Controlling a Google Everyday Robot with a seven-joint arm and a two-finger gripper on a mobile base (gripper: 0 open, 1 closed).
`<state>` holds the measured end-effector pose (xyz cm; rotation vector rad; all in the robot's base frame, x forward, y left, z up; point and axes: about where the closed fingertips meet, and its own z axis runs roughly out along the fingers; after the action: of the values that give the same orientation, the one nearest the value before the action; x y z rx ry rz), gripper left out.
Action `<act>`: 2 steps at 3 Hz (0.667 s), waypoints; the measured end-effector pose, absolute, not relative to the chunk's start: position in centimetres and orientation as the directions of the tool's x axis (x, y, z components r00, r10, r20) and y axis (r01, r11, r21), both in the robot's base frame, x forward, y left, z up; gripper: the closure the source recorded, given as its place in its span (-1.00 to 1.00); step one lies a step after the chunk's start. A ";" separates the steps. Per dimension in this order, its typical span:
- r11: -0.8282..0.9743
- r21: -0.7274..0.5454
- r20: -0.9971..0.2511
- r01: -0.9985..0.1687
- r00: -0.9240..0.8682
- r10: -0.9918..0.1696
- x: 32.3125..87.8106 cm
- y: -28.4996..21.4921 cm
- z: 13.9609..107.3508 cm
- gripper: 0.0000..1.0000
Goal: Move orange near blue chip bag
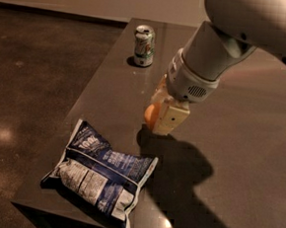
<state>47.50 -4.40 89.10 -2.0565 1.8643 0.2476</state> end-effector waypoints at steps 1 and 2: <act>-0.199 -0.141 -0.352 -0.970 0.237 -0.905 45.8 -2.7 88.7 1.00; -0.321 -0.145 -0.331 -0.936 0.351 -0.876 44.7 -1.8 87.9 0.76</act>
Offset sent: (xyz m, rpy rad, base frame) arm -0.0405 0.0329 -0.0240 -0.0615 -0.0208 0.4332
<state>44.68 -1.82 87.95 -2.3094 1.6065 0.2752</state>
